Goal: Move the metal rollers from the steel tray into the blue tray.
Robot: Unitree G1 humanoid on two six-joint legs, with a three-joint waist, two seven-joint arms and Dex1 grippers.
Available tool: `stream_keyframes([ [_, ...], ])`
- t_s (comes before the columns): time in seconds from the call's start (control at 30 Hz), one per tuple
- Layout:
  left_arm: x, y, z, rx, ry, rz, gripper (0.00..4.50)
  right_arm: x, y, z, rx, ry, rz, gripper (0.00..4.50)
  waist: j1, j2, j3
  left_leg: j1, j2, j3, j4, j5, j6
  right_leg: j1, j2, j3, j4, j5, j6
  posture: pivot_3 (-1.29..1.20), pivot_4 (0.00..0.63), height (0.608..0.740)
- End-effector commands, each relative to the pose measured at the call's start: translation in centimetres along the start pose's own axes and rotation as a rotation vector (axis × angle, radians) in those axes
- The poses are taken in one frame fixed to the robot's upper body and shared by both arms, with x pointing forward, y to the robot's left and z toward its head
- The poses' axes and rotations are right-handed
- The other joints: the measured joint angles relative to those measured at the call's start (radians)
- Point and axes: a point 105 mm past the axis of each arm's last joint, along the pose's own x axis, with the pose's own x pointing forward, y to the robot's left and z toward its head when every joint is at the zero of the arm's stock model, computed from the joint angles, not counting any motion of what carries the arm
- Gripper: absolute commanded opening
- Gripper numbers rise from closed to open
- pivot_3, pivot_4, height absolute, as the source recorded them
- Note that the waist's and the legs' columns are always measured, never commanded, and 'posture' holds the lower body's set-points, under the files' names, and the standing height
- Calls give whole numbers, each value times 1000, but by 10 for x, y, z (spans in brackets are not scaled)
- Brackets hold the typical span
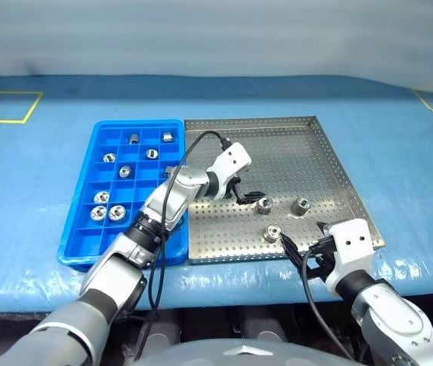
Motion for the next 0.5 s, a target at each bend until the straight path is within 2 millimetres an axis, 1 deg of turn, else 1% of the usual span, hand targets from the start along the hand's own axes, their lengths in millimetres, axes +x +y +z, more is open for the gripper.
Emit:
stream_keyframes([
  [0.03, 7, -3, 12, 29, -31, -21, 4462, -4, 3, 14, -14, -62, 0, 4500, -2, 0, 0, 0, 0, 0, 0, 0, 0, 0, 0, 0, 0, 0, 0, -120, 150, 740],
  [0.17, 19, -13, 9, 16, -32, -63, 4462, -3, 4, 15, -15, -62, 2, 4500, -1, 0, 0, 0, 0, 0, 0, 0, 0, 0, 0, 1, 0, 0, 0, -109, 150, 740],
  [0.27, 25, -17, 6, 35, -18, -67, 4462, -1, 5, 18, -11, -71, 9, 4500, -2, 0, 0, 0, 0, 1, 0, 0, 1, 0, 0, 1, 0, 0, 1, -109, 150, 740],
  [0.43, 24, -14, 10, 15, -47, -43, 4462, 3, 5, 22, -23, -74, 6, 4500, -1, 0, 0, 0, 0, 1, 0, 0, 1, 0, 0, 1, 0, 1, 1, -103, 150, 740],
  [0.5, 22, -14, 8, 18, -39, -48, 4462, 6, 4, 26, -28, -80, 4, 4500, -2, 0, 0, 0, 0, 1, 0, 0, 1, -1, 0, 2, 0, 1, 1, -103, 150, 740],
])
